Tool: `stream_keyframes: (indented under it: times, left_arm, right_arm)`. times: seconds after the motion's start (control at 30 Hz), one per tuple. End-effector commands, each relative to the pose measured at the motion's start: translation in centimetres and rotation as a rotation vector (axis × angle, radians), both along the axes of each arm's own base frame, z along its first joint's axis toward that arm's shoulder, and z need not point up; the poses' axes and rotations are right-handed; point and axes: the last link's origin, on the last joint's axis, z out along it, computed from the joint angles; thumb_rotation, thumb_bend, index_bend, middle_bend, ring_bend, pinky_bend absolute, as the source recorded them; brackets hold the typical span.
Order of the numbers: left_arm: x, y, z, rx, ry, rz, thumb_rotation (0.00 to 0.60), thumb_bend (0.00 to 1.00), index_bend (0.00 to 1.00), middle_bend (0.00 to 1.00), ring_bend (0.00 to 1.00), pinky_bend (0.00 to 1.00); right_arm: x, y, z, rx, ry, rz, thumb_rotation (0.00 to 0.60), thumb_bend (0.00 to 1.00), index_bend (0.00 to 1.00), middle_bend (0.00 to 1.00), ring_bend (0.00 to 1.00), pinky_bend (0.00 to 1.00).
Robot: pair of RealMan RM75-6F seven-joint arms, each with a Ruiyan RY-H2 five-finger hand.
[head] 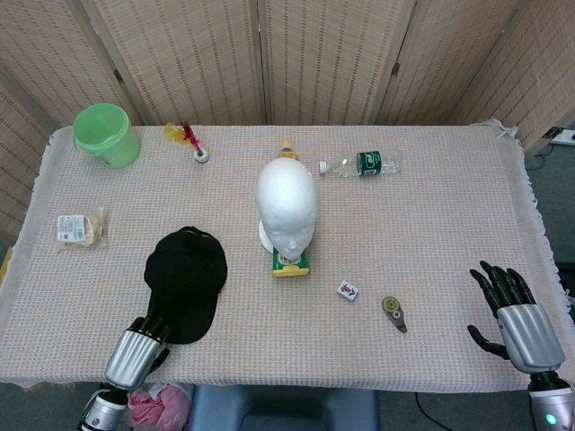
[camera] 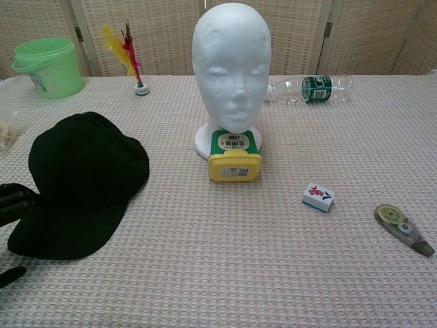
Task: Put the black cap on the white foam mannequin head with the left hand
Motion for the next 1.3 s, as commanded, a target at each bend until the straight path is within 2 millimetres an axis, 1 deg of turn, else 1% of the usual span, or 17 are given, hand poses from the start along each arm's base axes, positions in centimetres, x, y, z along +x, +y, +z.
stream_keyframes:
  times: [0.03, 0.4, 0.57, 0.93, 1.17, 1.3]
  left_arm:
    - [-0.2, 0.3, -0.3, 0.001, -0.006, 0.009, 0.6, 0.23, 0.37, 0.33, 0.24, 0.47]
    - [-0.3, 1.2, -1.1, 0.073, -0.041, 0.013, 0.6, 0.23, 0.38, 0.35, 0.24, 0.47]
    - [-0.3, 1.4, -1.6, 0.081, -0.054, 0.008, 0.6, 0.23, 0.4, 0.37, 0.25, 0.47]
    - [-0.2, 1.3, -2.5, 0.099, -0.097, 0.01, 0.6, 0.23, 0.41, 0.38, 0.26, 0.47]
    - [-0.4, 1.4, -2.7, 0.122, -0.112, 0.012, 0.6, 0.23, 0.44, 0.42, 0.28, 0.49]
    - [-0.4, 1.5, -3.3, 0.117, -0.111, 0.025, 0.6, 0.23, 0.45, 0.43, 0.32, 0.52]
  right_arm:
    - [0.0, 0.0, 0.0, -0.001, 0.0, -0.001, 0.6, 0.21, 0.0, 0.0, 0.0, 0.0]
    - [-0.1, -0.1, 0.1, -0.003, 0.001, -0.009, 0.6, 0.21, 0.0, 0.0, 0.0, 0.0]
    - [-0.1, -0.1, 0.2, -0.007, -0.001, -0.011, 0.6, 0.21, 0.0, 0.0, 0.0, 0.0]
    - [-0.1, -0.1, 0.3, -0.012, -0.001, -0.01, 0.6, 0.21, 0.0, 0.0, 0.0, 0.0]
    - [0.0, -0.1, 0.5, -0.02, -0.002, -0.009, 0.6, 0.21, 0.0, 0.0, 0.0, 0.0]
    - [0.1, -0.1, 0.6, -0.024, -0.005, -0.004, 0.6, 0.21, 0.0, 0.0, 0.0, 0.0]
